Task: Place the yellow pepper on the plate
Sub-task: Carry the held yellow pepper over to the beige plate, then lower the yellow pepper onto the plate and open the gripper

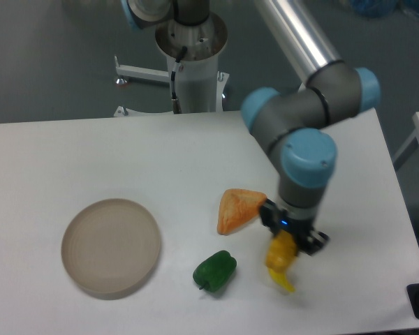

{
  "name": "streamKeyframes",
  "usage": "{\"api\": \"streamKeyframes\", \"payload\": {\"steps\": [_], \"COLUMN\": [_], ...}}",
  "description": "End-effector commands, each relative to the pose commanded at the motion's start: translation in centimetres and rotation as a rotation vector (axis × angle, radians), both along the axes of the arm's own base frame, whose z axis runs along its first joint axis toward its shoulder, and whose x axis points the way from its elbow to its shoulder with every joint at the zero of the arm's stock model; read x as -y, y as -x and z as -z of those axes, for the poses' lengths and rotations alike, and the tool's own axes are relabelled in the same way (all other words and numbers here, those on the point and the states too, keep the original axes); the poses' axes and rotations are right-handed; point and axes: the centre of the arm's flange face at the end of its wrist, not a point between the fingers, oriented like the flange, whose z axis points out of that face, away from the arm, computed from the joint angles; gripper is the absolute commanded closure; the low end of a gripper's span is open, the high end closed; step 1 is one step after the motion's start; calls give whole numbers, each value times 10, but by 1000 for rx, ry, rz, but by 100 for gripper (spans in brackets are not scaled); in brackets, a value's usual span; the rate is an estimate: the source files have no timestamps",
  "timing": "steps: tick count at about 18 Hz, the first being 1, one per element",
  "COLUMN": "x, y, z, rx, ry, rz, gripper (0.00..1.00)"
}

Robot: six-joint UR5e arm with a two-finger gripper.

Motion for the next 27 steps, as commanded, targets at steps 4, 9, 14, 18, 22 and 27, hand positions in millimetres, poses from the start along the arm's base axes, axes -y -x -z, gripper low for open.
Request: {"api": "streamKeyframes", "payload": {"steps": [4, 9, 14, 18, 22, 27], "x": [-11, -34, -51, -59, -68, -71], "y": [-80, -173, -235, -265, -284, -292], "z": [-3, 16, 46, 70, 97, 113], "rx": [22, 44, 55, 55, 55, 50], "ry": [16, 40, 80, 110, 130, 151], "rz": [-106, -182, -197, -176, -190, -184], "gripper": [66, 66, 66, 66, 66, 66]}}
